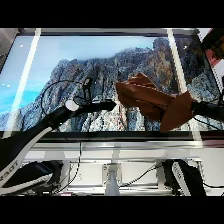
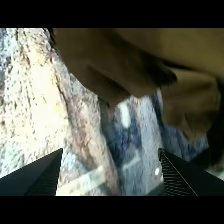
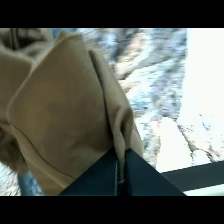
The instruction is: Fold the clothes and pants, and hang the long-sleeved shirts on hangers.
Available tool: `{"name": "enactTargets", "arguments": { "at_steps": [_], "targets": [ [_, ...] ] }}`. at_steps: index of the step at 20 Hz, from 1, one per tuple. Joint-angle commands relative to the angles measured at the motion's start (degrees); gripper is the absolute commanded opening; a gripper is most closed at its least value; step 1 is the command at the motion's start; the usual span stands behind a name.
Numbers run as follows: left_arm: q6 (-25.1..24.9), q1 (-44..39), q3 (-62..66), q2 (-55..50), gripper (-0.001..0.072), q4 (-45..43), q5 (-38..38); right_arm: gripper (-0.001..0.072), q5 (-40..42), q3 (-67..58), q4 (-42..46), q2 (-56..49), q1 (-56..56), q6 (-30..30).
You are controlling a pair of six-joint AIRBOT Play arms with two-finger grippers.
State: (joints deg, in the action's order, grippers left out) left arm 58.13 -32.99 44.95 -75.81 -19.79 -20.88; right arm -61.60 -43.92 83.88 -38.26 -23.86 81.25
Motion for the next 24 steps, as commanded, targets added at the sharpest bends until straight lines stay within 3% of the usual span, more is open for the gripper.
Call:
{"name": "enactTargets", "arguments": {
  "at_steps": [1,8,13,15,19,21,24],
  "targets": [
    [0.22,-4.63,0.66,-4.81,0.0699,7.04,11.89,0.0012,1.09,2.36,-0.04,3.61,-4.68,0.35],
    [1.18,-6.93,12.26,-15.34,0.0698,7.02,2.51,0.0012,1.09,2.36,-7.56,3.56,-4.66,0.31],
    [7.89,-6.49,18.14,-22.56,0.0699,7.02,-4.15,0.0013,1.09,2.36,-7.58,3.56,-4.66,0.33],
    [8.20,-6.47,19.69,-24.39,0.0699,6.99,-6.88,0.0013,1.09,2.36,-7.58,3.56,-4.66,0.33],
    [9.01,-6.47,20.70,-25.53,0.0698,7.02,-6.91,0.0013,1.09,2.36,-7.63,3.58,-4.66,0.35],
    [10.84,-6.40,20.72,-25.88,0.0618,7.04,-5.95,0.0012,1.11,2.36,-7.98,3.58,-4.66,0.35],
    [10.95,-6.60,21.57,-26.01,0.0615,7.02,-5.73,0.0013,1.20,2.36,-9.84,3.58,-4.66,0.35]
  ]
}}
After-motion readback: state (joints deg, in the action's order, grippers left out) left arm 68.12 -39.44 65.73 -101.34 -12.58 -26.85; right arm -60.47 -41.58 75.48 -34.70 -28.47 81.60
